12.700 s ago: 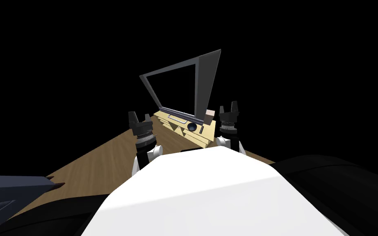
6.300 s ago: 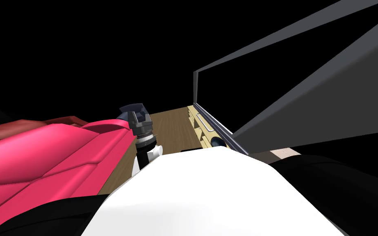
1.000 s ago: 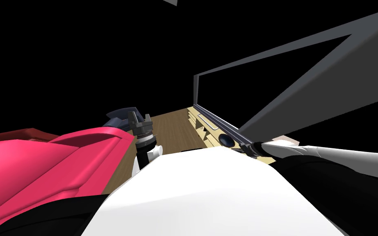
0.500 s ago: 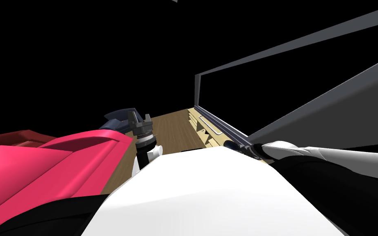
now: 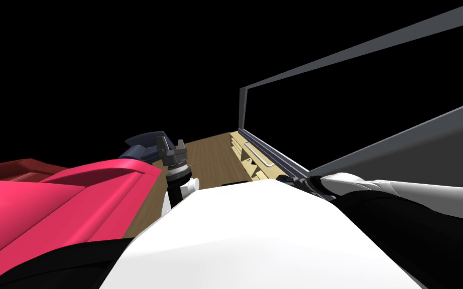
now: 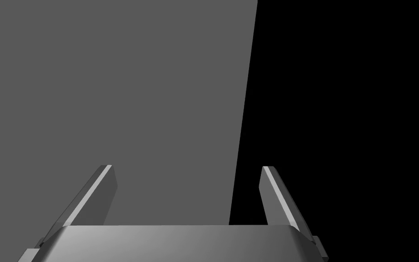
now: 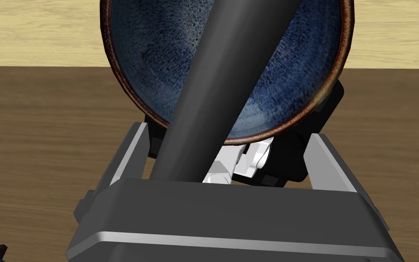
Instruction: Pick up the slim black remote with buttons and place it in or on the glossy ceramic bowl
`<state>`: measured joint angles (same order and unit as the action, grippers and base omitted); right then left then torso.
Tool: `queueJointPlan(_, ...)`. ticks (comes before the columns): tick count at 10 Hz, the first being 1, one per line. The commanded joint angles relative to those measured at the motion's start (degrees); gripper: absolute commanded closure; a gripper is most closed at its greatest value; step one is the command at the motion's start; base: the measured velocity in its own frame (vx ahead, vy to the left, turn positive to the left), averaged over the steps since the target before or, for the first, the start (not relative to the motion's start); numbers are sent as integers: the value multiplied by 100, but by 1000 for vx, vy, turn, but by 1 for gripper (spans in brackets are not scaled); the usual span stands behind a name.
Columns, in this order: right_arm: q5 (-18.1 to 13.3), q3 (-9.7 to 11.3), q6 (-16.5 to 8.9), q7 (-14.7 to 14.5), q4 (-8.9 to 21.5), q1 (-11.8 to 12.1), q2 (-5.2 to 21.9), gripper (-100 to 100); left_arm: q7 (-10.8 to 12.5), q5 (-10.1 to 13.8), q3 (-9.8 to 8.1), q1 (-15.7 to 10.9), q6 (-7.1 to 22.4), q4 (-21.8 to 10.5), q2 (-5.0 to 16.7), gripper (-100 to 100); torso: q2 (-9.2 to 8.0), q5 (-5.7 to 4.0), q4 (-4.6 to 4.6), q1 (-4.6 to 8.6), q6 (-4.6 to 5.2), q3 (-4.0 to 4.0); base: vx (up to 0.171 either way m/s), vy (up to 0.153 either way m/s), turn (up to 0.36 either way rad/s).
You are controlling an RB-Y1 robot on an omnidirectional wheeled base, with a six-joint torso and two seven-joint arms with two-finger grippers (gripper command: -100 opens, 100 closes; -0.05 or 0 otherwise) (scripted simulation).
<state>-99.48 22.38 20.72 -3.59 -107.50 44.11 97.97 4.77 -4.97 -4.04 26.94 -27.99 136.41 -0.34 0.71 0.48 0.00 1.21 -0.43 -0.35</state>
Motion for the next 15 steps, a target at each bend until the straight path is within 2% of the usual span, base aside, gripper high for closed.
queueJointPlan(1, 0, 0, 0, 0, 0, 0, 0, -100, 0, 0, 0, 0, 0, 0, 0, 0, 0, 0, 0, 0, 0, 0, 0, 0, 0)
queueJointPlan(2, 0, 0, 0, 0, 0, 0, 0, -100, 0, 0, 0, 0, 0, 0, 0, 0, -2, 0, 1, 0, 0, 1, 0, 0, 0)
queueJointPlan(3, 0, 0, 0, 0, 0, 0, 0, 0, 0, 0, 0, 0, 0, 0, 0, 0, -3, 0, 1, 0, 0, 2, 0, 0, 0)
queueJointPlan(4, 75, -134, 47, 143, -204, -42, 287, -100, 0, 0, 0, 0, 0, 0, 0, 0, -4, 0, 1, 0, 0, 2, -19, -5, -187)
queueJointPlan(5, 75, -134, 47, 143, -204, -42, 305, -100, 0, 0, 0, 0, 0, 0, 0, 0, -8, 1, 2, -1, 4, 5, -26, -2, -92)
queueJointPlan(13, 377, -668, 234, 713, -1022, -212, 1525, -100, 0, 0, 0, 0, 0, 0, 0, 0, -14, 0, 3, -1, 1, 8, -27, -7, -117)
queueJointPlan(14, 295, -614, 189, 739, -985, -186, 1448, -100, 0, 0, 0, 0, 0, 0, 0, 0, -14, 0, 4, -1, 1, 9, -12, -2, -17)
queueJointPlan(15, 304, -622, 197, 744, -993, -189, 1461, 0, 0, 0, 0, -1, 0, 0, 0, 0, -11, -1, 3, -1, 0, 7, 0, 0, 0)
